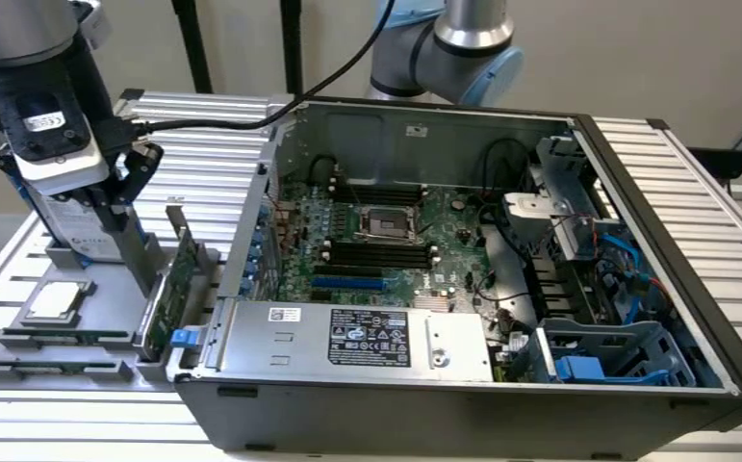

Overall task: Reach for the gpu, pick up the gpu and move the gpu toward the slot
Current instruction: 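Reach for the gpu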

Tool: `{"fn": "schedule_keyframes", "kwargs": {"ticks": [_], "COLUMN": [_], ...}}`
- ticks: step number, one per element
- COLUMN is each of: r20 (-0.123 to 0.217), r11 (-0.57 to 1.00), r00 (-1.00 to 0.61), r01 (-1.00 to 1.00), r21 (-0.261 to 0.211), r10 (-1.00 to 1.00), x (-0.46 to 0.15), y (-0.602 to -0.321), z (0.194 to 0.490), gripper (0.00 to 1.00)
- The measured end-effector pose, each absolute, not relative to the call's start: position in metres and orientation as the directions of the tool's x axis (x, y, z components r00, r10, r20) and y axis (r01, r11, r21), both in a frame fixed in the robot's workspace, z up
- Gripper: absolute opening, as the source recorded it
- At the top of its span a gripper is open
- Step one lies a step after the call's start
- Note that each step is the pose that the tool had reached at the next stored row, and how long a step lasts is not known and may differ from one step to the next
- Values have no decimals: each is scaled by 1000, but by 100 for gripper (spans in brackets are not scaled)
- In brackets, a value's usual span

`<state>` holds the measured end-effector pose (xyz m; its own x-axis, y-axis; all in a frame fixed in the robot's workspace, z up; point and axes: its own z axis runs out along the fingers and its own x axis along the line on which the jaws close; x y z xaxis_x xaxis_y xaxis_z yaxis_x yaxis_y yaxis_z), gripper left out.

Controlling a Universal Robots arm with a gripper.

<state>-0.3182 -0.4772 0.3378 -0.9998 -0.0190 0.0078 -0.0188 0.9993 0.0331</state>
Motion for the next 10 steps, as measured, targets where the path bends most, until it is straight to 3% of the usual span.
{"fn": "schedule_keyframes", "kwargs": {"ticks": [10], "r20": [8], "r11": [1000], "r00": [-1000], "r01": [-19], "r21": [22], "r10": [-19], "x": [-306], "y": [-482], "z": [333], "gripper": [11]}}
